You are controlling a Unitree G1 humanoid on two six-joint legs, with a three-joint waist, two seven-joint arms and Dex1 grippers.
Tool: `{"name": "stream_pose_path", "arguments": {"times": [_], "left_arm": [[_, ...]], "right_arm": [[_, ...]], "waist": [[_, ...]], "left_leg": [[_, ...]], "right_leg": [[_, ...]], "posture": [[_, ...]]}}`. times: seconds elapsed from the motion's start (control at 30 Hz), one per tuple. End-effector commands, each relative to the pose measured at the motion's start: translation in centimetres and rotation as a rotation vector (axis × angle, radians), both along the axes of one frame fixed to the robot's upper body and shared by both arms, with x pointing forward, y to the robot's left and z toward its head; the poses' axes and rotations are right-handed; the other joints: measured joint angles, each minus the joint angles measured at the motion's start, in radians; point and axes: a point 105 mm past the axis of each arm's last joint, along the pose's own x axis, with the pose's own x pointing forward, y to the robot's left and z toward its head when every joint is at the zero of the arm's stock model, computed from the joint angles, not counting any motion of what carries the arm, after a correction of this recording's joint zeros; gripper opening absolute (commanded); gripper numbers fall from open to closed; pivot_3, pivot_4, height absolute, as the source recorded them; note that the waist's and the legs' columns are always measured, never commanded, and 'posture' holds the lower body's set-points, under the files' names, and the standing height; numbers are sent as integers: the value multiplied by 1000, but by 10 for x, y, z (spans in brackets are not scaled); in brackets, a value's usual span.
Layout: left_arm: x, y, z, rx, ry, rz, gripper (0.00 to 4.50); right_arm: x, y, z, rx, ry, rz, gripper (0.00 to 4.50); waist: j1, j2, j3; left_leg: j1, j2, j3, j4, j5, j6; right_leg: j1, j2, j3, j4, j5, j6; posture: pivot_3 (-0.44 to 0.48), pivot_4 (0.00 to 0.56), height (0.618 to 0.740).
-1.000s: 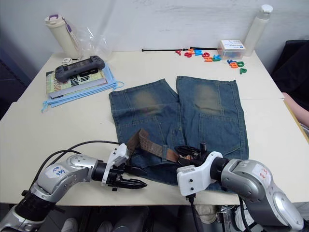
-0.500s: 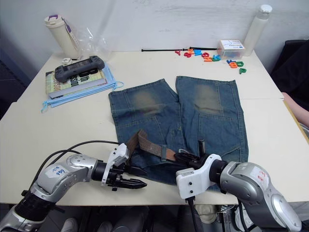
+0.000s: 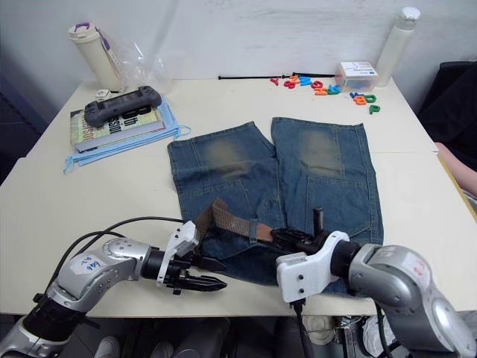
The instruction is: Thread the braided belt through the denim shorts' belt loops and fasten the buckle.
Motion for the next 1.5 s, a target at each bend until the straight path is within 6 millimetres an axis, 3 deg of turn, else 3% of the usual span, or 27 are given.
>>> {"name": "stream_pose_path", "arguments": {"times": [0.03,0.23,0.37,0.47,0.6,0.73,0.8,0.9,1.2,1.5], "left_arm": [[1,28,-40,173,102,128,2802],[1,46,-43,216,77,144,2802],[-1,60,-44,234,65,163,2802],[-3,68,-44,248,41,162,2802],[-7,79,-47,272,4,149,2802],[-8,85,-49,281,-52,108,2802],[-9,88,-51,293,-94,78,2802],[-7,92,-53,293,-105,90,2802],[-4,97,-53,289,-111,94,2802],[-8,107,-53,285,-104,85,2802]], "right_arm": [[-1,-9,27,9,-70,-7,24],[6,-41,25,-60,-43,-99,24],[17,-73,37,-83,-63,-194,24],[14,-83,44,-15,27,-238,24],[3,-80,56,166,196,-243,24],[-4,-80,59,222,310,-247,24],[-7,-79,59,247,357,-249,24],[-10,-79,61,286,412,-253,24],[4,-89,87,326,319,-294,24],[-3,-98,92,314,335,-309,24]], "waist": [[0,0,0],[-1,0,0],[-19,-1,1],[-30,-2,1],[-35,0,1],[-39,5,2],[-40,6,3],[-41,6,3],[-52,11,5],[-52,12,5]], "left_leg": [[0,0,0,0,0,0],[0,1,0,-1,0,0],[0,2,3,-4,0,0],[1,4,3,-7,1,-1],[1,10,3,-9,3,0],[1,12,3,-10,2,-1],[1,14,3,-10,2,-2],[1,16,5,-10,2,-2],[0,27,17,-10,4,-6],[0,36,18,-11,6,-11]], "right_leg": [[0,0,0,0,0,0],[0,0,-1,0,-1,-1],[1,0,0,0,-1,-2],[1,1,0,0,-1,-3],[0,5,-2,1,0,-5],[-1,6,-5,2,0,-7],[0,6,-6,1,-7,-19],[0,6,-7,1,-8,-22],[2,5,-11,1,-7,-23],[2,5,-24,3,-5,-26]], "posture": [[0,150,659],[0,150,659],[0,150,659],[0,150,659],[0,150,659],[0,150,659],[0,150,659],[0,150,659],[0,150,659],[0,150,659]]}}
